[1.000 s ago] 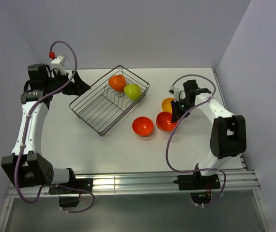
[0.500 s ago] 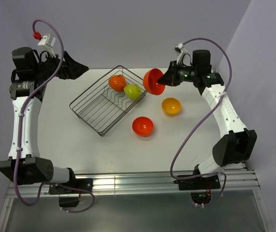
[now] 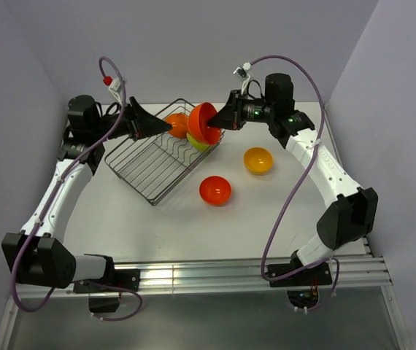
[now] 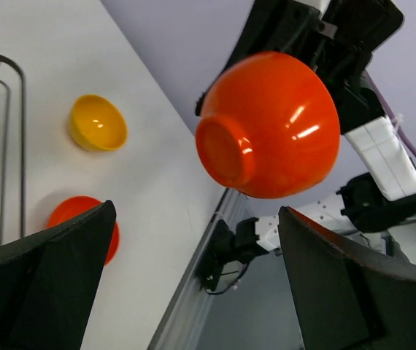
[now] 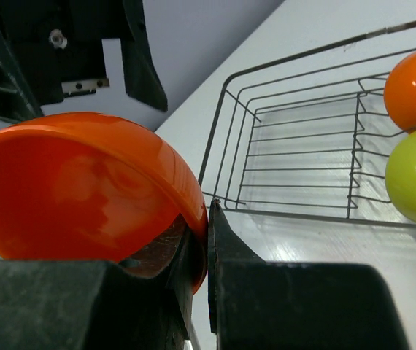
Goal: Load the bowls into the dish rack
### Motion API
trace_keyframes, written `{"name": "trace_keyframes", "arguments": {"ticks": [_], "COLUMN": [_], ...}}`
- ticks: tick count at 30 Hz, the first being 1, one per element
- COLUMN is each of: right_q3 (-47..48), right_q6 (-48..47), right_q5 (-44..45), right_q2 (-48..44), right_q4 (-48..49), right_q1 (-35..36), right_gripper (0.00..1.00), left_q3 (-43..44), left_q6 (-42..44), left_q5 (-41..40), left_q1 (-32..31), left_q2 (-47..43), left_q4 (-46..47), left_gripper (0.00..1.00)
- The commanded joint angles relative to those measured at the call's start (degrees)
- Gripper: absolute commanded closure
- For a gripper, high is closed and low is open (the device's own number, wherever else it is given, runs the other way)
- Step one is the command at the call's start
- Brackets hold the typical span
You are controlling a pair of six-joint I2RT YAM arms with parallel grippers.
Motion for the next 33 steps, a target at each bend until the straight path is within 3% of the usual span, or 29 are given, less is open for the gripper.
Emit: {"name": "trace_keyframes", "arguments": {"ticks": [1, 4, 9, 21, 27, 33], "right_q3": [1.7, 2.7, 1.7, -0.4, -0.3, 1.0], "right_q6": [1.4, -0.4, 0.3, -1.1, -2.4, -4.1], "right_q5": [-0.2, 2.9, 4.6, 7.4, 10.3, 13.0], "right_q2": [0.8, 1.1, 1.4, 0.0, -0.1, 0.1], "right_q4": [5.6, 2.0, 1.9, 1.4, 0.0, -2.1], "right_q1": [1.2, 2.2, 3.1, 6.0, 7.0, 7.6], "right_gripper": [1.0, 1.0, 1.0, 1.0, 1.0, 1.0], "left_q3": [-3.8, -6.7, -7.9, -1.9, -2.6, -1.6], "left_q6": [-11.9, -18.0, -17.2, -5.1, -7.0, -4.3], "left_q5": [3.4, 4.0, 0.9, -10.1, -7.6, -8.9], "left_q1": [-1.7, -2.1, -4.0, -9.6, -9.9, -11.9], "left_q2": [-2.4, -2.7, -5.2, -3.7, -4.0, -3.8], "left_q4": [16.4, 22.9, 23.5, 5.4, 8.4, 5.3], "left_gripper": [0.01, 0.01, 0.0, 0.0, 0.05, 0.08]}}
